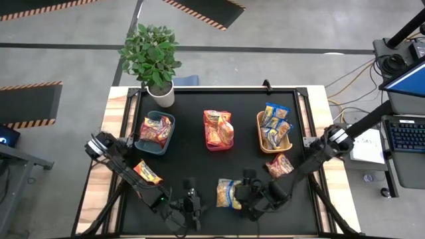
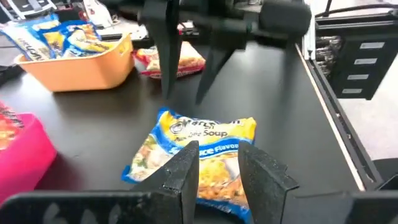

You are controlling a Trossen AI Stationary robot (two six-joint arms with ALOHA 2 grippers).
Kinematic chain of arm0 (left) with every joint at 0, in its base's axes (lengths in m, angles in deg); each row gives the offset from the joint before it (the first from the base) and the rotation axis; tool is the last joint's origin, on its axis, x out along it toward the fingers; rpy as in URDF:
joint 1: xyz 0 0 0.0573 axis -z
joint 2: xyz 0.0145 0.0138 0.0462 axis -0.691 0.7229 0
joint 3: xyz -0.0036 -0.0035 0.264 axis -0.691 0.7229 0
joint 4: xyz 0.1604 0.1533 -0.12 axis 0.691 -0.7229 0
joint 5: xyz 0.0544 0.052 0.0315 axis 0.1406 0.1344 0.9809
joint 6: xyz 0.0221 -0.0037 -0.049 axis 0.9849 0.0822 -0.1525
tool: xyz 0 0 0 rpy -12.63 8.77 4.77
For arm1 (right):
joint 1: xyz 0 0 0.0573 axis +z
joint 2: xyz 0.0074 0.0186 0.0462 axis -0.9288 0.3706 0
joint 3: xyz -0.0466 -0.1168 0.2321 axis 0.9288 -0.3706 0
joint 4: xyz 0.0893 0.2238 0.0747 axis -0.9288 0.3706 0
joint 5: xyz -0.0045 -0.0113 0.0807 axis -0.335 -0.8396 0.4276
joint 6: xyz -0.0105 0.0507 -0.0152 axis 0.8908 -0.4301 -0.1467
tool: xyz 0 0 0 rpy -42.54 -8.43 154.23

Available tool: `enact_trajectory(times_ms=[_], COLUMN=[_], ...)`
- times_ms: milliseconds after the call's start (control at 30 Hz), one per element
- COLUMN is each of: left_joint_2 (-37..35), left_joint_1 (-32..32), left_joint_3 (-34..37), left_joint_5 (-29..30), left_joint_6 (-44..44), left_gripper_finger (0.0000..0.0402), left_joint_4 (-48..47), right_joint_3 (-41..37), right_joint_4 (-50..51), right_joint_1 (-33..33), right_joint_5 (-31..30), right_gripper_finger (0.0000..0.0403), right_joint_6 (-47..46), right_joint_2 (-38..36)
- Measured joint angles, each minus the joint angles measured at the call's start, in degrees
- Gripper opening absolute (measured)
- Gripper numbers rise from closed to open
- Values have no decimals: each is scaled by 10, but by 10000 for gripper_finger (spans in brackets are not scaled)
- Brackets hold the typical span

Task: Sort Maruchan noodles
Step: Put the blue noodle pack into the yellow bin

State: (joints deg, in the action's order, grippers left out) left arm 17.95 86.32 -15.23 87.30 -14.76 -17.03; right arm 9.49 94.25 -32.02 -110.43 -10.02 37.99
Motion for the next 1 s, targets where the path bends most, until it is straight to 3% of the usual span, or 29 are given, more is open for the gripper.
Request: enact_trajectory(times_ms=[167, 367, 633, 800, 1000], left_joint_2=[33, 56, 81, 110, 134], left_joint_1=[-13, -35, -52, -60, -63], left_joint_3=[-1, -1, -1, -1, -1], left_joint_5=[-4, -49, -65, -94, -121], left_joint_6=[4, 4, 3, 6, 18], left_gripper_finger=[95, 95, 95, 95, 95], left_joint_4=[25, 48, 61, 109, 150], right_joint_3=[-6, -30, -84, -135, -197], right_joint_4=[44, 43, 49, 19, -40], right_joint_1=[29, 49, 51, 50, 47], right_joint_5=[0, 2, -9, -60, -57], right_gripper_finger=[115, 90, 64, 66, 94], right_joint_6=[-50, -99, -149, -168, -247], right_joint_2=[-3, -5, -30, -58, -124])
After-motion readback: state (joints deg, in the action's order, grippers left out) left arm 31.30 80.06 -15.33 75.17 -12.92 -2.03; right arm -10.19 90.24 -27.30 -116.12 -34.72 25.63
